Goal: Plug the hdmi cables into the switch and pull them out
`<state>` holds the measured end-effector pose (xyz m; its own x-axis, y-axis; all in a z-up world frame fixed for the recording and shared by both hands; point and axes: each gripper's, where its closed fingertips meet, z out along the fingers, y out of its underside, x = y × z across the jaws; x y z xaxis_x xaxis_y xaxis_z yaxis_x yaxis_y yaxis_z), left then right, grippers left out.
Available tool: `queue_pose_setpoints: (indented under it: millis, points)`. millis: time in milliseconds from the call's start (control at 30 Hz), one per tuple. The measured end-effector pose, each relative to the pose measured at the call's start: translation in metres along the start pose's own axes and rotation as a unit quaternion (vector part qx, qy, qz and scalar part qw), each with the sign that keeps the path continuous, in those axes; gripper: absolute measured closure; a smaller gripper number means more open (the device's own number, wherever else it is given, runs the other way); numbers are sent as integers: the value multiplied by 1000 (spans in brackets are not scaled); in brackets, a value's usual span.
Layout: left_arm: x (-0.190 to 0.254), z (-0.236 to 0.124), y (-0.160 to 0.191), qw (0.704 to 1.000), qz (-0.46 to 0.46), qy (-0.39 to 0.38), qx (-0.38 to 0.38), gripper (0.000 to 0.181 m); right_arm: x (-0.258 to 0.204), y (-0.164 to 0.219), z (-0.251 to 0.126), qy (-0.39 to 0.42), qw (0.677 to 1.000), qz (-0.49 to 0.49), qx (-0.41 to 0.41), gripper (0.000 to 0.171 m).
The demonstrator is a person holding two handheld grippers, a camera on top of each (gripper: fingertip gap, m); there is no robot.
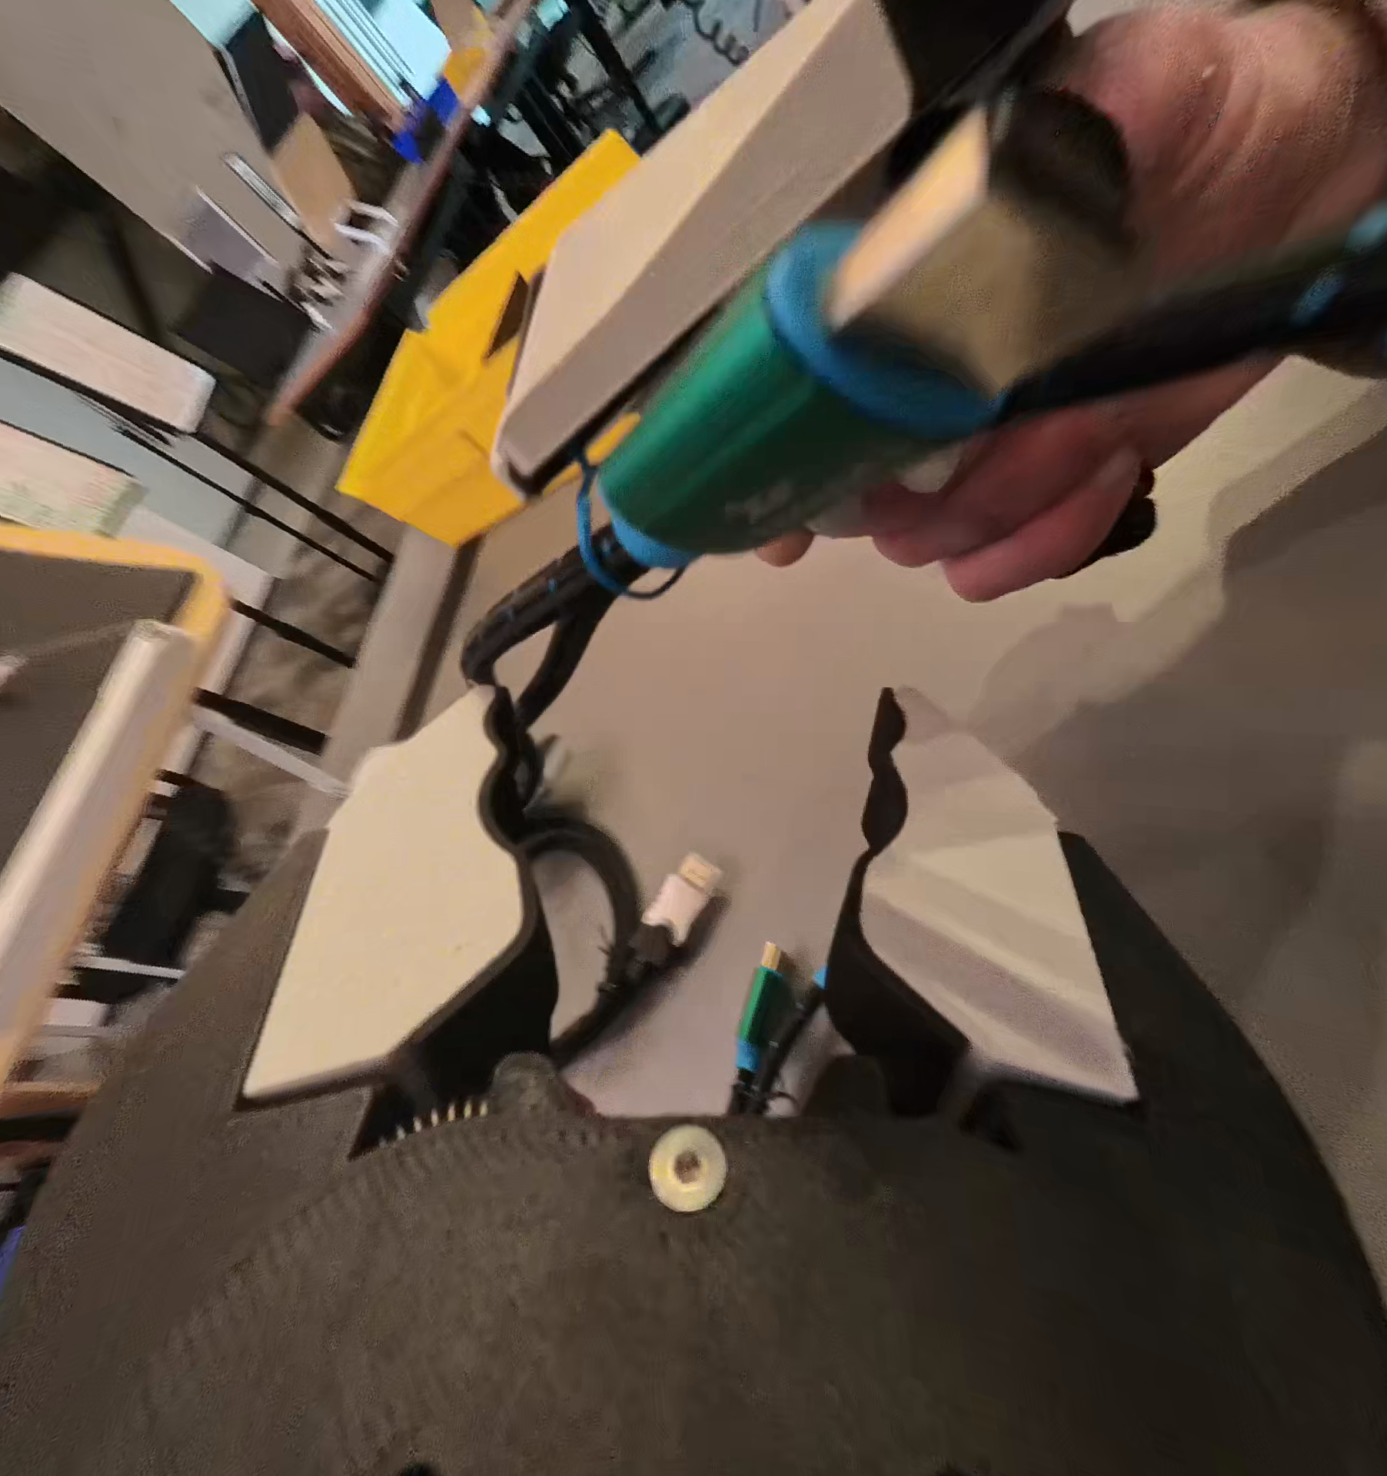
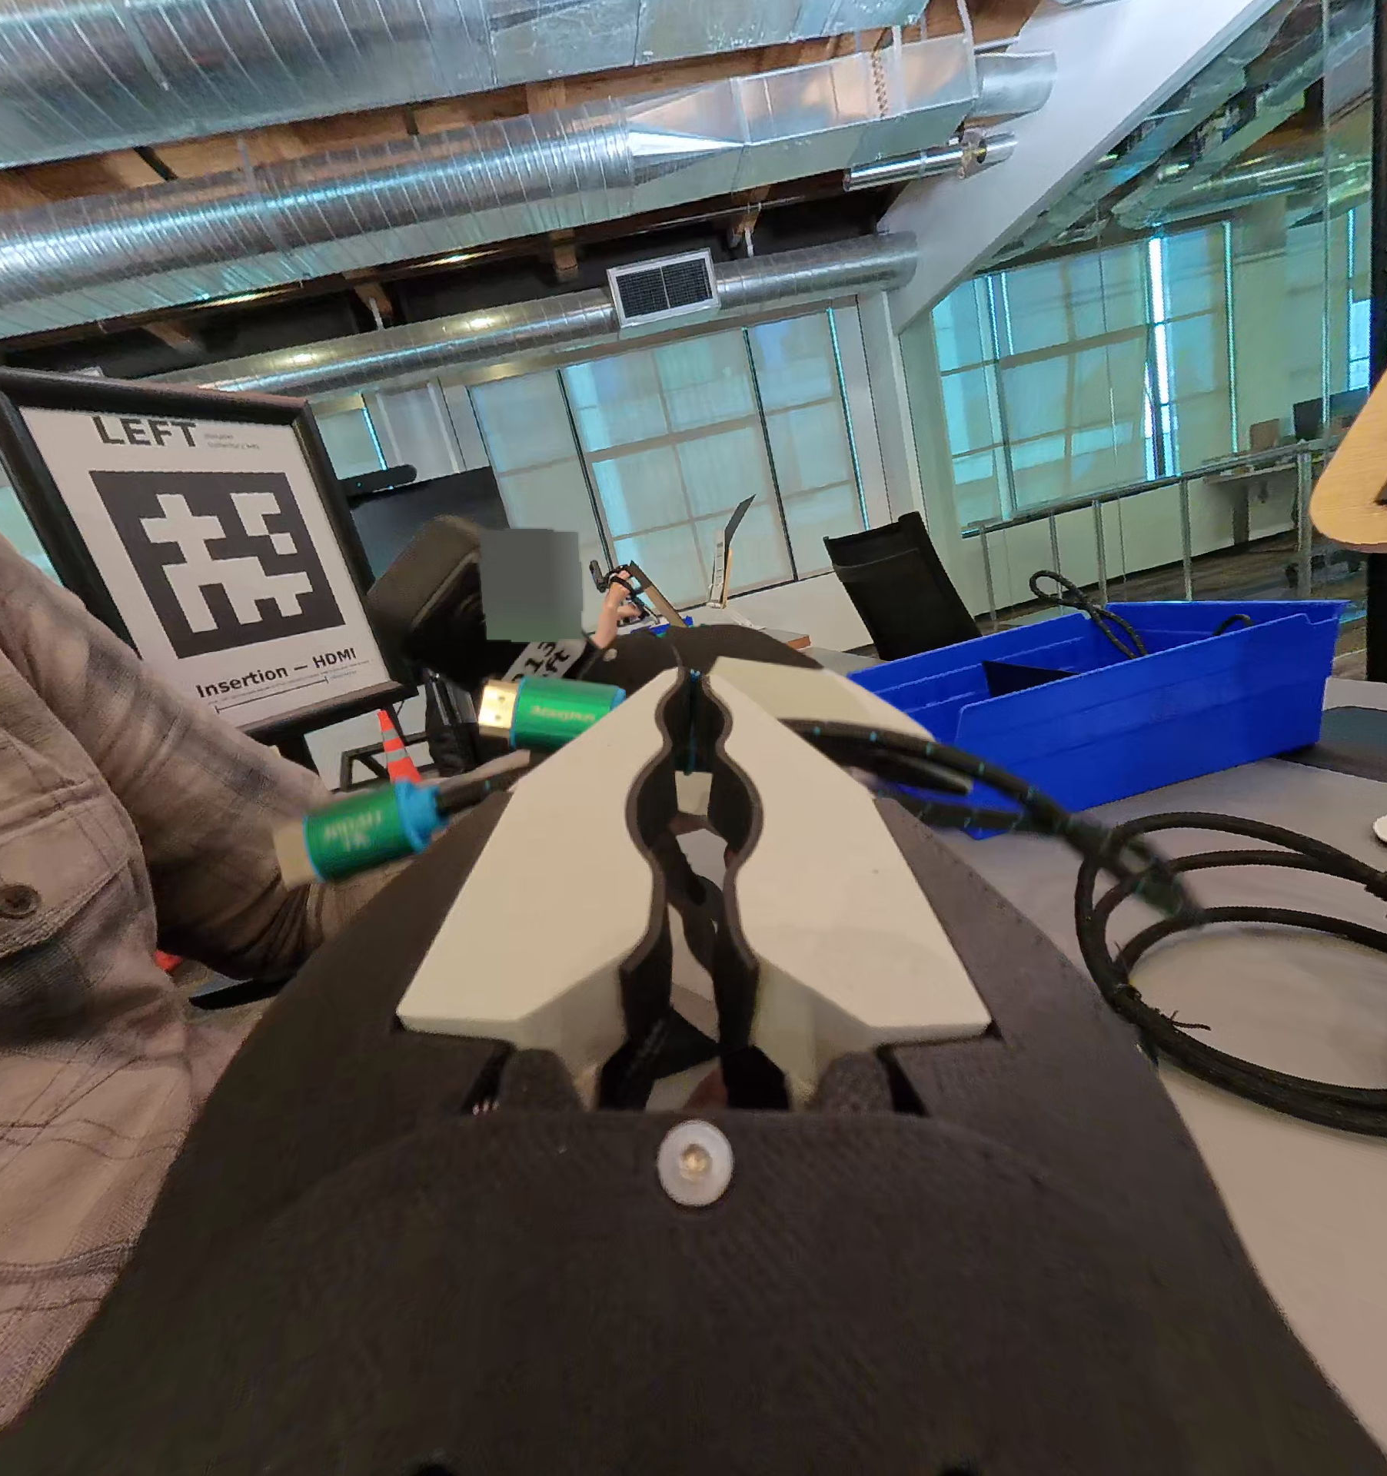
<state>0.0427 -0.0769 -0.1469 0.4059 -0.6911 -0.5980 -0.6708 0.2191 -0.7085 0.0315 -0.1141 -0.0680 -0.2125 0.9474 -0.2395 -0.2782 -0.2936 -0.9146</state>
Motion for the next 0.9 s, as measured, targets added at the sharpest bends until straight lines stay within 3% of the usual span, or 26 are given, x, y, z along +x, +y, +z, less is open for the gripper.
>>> queue_pose_setpoints:
  millis: [133, 400, 900]
  points:
    - [-3, 2, -6, 995, 89, -51, -1, 85, -1, 0, 0, -5, 1000, 6, 0, 171]
    - [5, 3, -13, 998, 45, -32, 38, 175, -8, 7, 4, -20, 1000, 7, -17, 171]
    - [23, 6, -8, 999, 8, 31, 30, 173, 4, -5, -4, 10, 1000, 1, 5, 171]
